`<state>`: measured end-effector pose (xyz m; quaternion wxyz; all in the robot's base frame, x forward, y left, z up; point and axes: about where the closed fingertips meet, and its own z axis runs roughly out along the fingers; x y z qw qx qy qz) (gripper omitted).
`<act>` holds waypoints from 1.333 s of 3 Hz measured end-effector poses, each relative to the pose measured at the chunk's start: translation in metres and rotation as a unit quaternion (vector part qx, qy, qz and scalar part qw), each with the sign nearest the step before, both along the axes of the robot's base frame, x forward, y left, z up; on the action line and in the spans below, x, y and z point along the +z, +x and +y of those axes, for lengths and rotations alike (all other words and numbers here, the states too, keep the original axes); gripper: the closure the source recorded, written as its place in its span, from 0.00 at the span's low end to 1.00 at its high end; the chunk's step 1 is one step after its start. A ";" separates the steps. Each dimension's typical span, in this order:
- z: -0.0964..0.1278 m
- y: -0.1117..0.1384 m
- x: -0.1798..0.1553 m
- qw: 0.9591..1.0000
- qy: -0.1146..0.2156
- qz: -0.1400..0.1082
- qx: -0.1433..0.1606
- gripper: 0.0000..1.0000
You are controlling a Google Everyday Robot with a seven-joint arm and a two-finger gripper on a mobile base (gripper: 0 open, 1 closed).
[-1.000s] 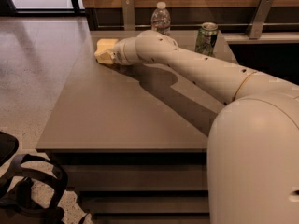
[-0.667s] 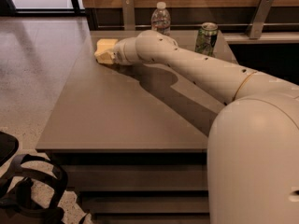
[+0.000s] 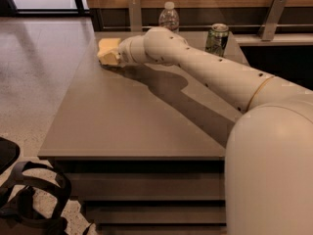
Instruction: Pick sponge
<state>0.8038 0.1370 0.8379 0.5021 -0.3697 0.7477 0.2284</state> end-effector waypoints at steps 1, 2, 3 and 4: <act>-0.013 -0.019 0.069 0.997 0.011 -0.053 0.050 1.00; -0.025 -0.038 0.128 0.991 0.019 -0.101 0.088 1.00; -0.031 -0.052 0.163 0.984 0.025 -0.133 0.113 1.00; -0.032 -0.053 0.168 0.983 0.024 -0.137 0.118 1.00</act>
Offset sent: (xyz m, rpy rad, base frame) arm -0.0635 -0.0460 0.2025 0.0526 -0.3271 0.2589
